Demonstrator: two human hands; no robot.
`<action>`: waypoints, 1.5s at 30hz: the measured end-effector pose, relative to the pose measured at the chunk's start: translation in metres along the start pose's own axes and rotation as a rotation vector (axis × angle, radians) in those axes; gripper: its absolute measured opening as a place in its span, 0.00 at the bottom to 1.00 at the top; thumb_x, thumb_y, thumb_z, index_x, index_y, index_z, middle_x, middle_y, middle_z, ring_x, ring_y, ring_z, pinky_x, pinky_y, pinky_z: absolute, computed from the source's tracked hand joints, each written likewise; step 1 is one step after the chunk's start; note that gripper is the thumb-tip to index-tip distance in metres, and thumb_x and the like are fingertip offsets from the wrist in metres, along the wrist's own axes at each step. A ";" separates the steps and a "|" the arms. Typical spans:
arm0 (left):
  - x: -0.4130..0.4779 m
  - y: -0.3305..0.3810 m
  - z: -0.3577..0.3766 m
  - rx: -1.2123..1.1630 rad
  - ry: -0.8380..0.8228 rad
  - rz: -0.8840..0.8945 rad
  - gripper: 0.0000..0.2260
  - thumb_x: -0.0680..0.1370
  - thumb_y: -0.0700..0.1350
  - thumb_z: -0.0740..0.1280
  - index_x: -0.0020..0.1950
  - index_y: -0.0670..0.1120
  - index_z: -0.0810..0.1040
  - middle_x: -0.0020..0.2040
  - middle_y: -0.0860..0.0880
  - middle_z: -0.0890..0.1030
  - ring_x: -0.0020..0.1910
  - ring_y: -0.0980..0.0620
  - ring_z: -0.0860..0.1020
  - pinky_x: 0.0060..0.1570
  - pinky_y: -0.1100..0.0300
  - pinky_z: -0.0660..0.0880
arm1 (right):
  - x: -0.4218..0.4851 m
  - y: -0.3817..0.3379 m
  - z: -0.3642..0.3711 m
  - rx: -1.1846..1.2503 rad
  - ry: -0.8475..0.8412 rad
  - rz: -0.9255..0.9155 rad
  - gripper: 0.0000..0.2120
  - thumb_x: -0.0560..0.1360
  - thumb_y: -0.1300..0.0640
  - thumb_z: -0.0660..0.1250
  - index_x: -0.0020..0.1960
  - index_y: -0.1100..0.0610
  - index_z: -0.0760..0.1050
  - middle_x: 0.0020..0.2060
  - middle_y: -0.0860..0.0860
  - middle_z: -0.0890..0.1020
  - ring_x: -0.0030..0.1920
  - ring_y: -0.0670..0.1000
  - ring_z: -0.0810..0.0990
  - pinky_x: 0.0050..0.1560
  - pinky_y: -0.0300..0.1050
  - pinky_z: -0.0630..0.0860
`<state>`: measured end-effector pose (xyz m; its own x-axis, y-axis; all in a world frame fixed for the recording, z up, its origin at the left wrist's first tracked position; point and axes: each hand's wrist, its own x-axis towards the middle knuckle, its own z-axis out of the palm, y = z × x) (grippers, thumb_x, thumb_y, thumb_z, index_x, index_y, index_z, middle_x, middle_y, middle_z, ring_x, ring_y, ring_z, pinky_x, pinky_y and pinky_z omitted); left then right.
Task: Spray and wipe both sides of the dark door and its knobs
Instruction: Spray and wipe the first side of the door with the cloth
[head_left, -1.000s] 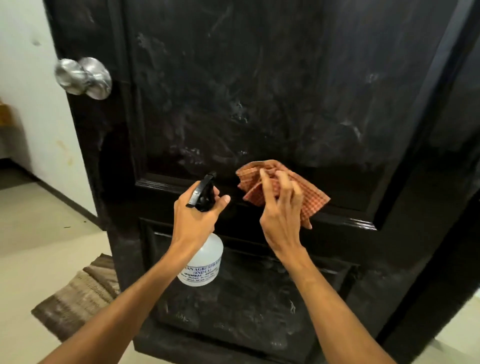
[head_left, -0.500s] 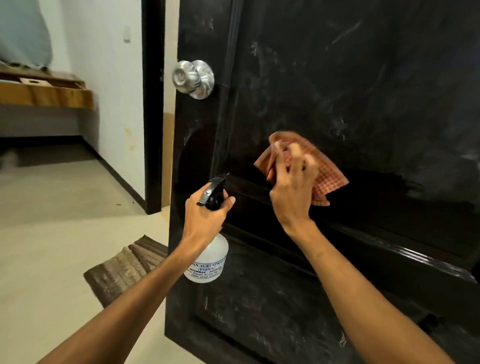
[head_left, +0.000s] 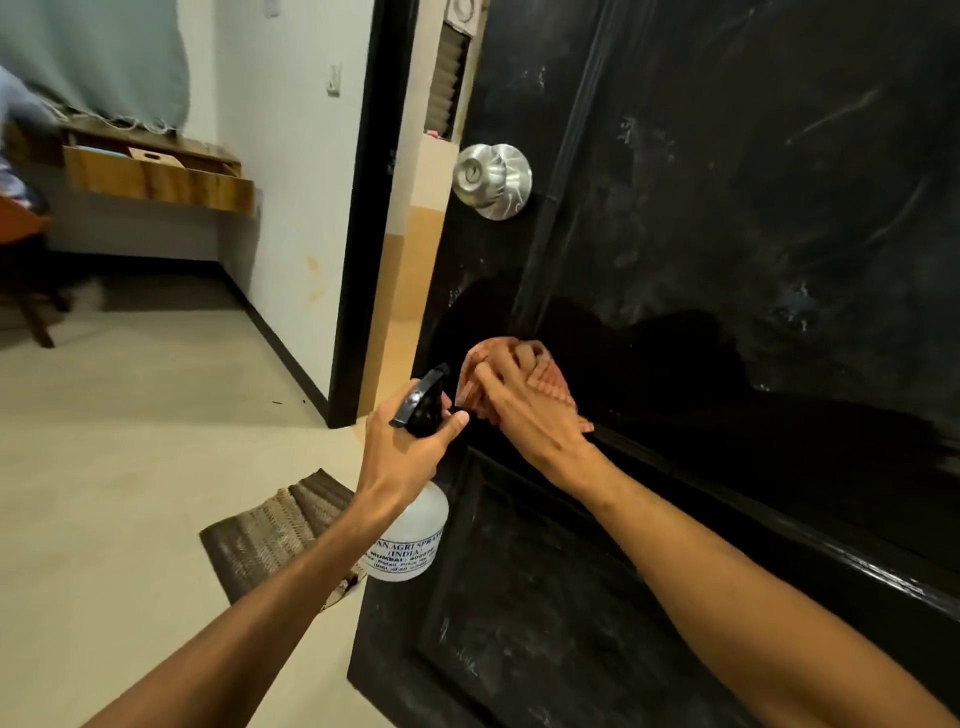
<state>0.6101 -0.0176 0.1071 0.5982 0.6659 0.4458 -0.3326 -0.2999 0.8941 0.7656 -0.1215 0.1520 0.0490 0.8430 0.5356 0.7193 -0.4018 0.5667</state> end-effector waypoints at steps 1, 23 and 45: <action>0.003 0.001 -0.002 -0.016 0.005 -0.013 0.07 0.76 0.44 0.77 0.47 0.47 0.79 0.36 0.50 0.79 0.27 0.58 0.76 0.26 0.63 0.73 | 0.014 0.009 -0.010 -0.023 0.038 0.081 0.17 0.77 0.60 0.68 0.65 0.57 0.73 0.65 0.59 0.73 0.60 0.61 0.73 0.60 0.56 0.73; 0.044 -0.007 -0.045 0.074 0.085 0.072 0.10 0.77 0.42 0.76 0.44 0.53 0.77 0.38 0.51 0.81 0.31 0.60 0.78 0.36 0.65 0.73 | 0.131 0.031 -0.027 -0.174 0.028 0.121 0.23 0.71 0.63 0.68 0.65 0.59 0.76 0.70 0.57 0.71 0.64 0.61 0.67 0.57 0.56 0.68; 0.032 0.031 0.058 -0.083 -0.071 0.037 0.05 0.78 0.40 0.75 0.49 0.45 0.80 0.37 0.47 0.81 0.24 0.58 0.71 0.24 0.61 0.69 | 0.004 0.108 -0.082 -0.117 0.187 0.477 0.38 0.63 0.70 0.71 0.73 0.59 0.72 0.71 0.60 0.69 0.62 0.65 0.69 0.56 0.58 0.72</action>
<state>0.6614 -0.0451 0.1519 0.6335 0.6044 0.4830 -0.4130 -0.2638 0.8717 0.7862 -0.1907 0.2668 0.2202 0.4829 0.8476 0.5646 -0.7716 0.2929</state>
